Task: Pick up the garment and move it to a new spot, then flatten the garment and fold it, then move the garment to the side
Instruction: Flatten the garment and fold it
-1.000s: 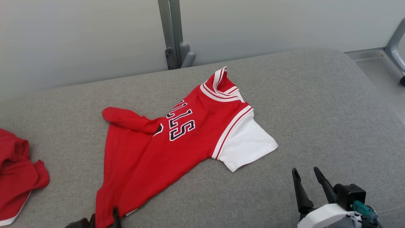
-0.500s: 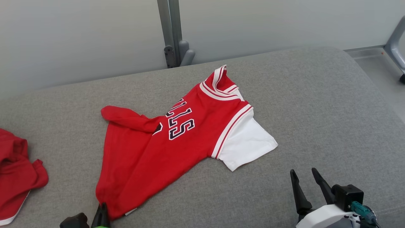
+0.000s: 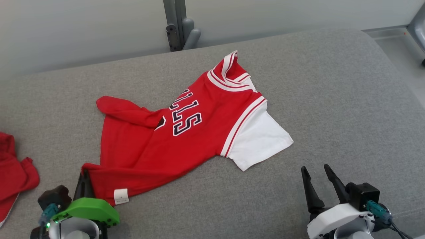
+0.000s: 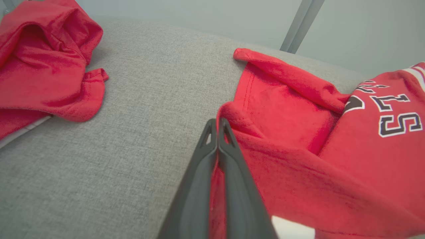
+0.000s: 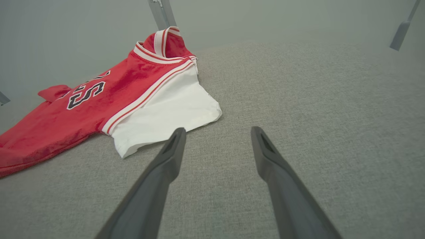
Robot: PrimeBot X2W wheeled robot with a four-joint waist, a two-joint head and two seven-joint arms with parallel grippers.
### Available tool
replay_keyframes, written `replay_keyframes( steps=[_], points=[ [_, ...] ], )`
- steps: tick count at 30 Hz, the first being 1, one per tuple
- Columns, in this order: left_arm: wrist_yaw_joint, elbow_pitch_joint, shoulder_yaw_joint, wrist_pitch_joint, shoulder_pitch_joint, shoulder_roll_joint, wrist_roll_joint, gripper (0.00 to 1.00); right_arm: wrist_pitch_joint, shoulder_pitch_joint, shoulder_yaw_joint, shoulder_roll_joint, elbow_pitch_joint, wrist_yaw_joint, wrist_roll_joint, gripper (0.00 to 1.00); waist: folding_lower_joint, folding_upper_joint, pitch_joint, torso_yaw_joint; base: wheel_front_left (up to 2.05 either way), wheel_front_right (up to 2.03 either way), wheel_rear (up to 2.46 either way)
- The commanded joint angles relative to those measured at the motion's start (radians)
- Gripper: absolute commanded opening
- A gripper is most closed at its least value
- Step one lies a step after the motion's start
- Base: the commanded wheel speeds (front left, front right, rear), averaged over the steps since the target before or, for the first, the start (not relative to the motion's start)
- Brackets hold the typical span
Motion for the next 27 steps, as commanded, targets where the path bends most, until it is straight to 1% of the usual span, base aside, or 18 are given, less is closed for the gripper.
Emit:
replay_keyframes(
  steps=[1, 4, 5, 6, 8, 10, 13, 16, 19, 21, 25, 27],
  points=[
    [-0.002, 0.020, 0.029, 0.000, -0.041, 0.017, 0.018, 0.00, -0.003, -0.024, 0.008, -0.002, -0.006, -0.001, 0.003, 1.00, 0.0000, 0.0000, 0.050, -0.016, 0.00, 0.00, 0.00],
    [0.002, 0.072, 0.057, 0.000, -0.080, 0.024, 0.043, 0.00, -0.003, -0.044, 0.014, -0.002, -0.006, -0.001, 0.007, 1.00, 0.0000, 0.0000, 0.071, -0.030, 0.00, 0.00, 0.00],
    [0.005, 0.088, 0.066, 0.000, -0.092, 0.026, 0.049, 0.67, -0.003, -0.048, 0.013, -0.002, -0.006, -0.001, 0.010, 1.00, 0.0000, 0.0000, 0.073, -0.034, 0.00, 0.00, 0.00],
    [0.009, 0.103, 0.078, 0.000, -0.104, 0.031, 0.055, 1.00, -0.003, -0.051, 0.012, -0.002, -0.008, -0.001, 0.014, 1.00, 0.0000, 0.0000, 0.074, -0.037, 0.00, 0.00, 0.00],
    [0.013, 0.122, 0.099, 0.000, -0.111, 0.036, 0.062, 1.00, -0.003, -0.055, 0.009, -0.002, -0.007, -0.001, 0.021, 1.00, 0.0000, 0.0000, 0.070, -0.043, 0.00, 0.00, 0.00],
    [0.016, 0.102, 0.128, 0.000, -0.085, 0.037, 0.089, 1.00, -0.003, -0.043, 0.000, -0.002, -0.008, -0.001, 0.029, 1.00, 0.0000, 0.0000, 0.050, -0.043, 0.00, 0.00, 0.00],
    [0.001, 0.069, 0.136, 0.000, -0.041, 0.036, 0.128, 1.00, -0.003, -0.030, -0.008, -0.002, -0.010, -0.001, 0.008, 1.00, 0.0000, 0.0000, 0.024, -0.036, 0.00, 0.00, 0.00],
    [-0.005, 0.013, 0.168, 0.000, 0.012, 0.027, 0.136, 1.00, -0.003, -0.018, -0.025, -0.002, -0.019, -0.001, -0.010, 1.00, 0.0000, 0.0000, -0.010, -0.026, 0.00, 0.00, 0.00],
    [-0.022, -0.042, 0.184, 0.000, 0.068, 0.018, 0.158, 1.00, -0.003, -0.012, -0.037, -0.002, -0.037, -0.001, -0.018, 1.00, 0.0000, 0.0000, -0.036, -0.016, 0.00, 0.00, 0.00],
    [-0.027, -0.088, 0.180, 0.000, 0.107, 0.012, 0.169, 1.00, -0.003, 0.003, -0.046, -0.002, -0.042, -0.001, -0.022, 1.00, 0.0000, 0.0000, -0.055, -0.007, 0.00, 0.00, 0.00],
    [-0.031, -0.148, 0.176, 0.000, 0.153, 0.007, 0.158, 1.00, -0.003, 0.003, -0.059, -0.002, -0.059, -0.001, -0.033, 1.00, 0.0000, 0.0000, -0.070, 0.007, 0.00, 0.00, 0.00],
    [-0.037, -0.179, 0.157, 0.000, 0.180, 0.003, 0.151, 1.00, -0.003, 0.010, -0.064, -0.002, -0.061, -0.001, -0.035, 1.00, 0.0000, 0.0000, -0.080, 0.017, 0.00, 0.00, 0.00]
  ],
)
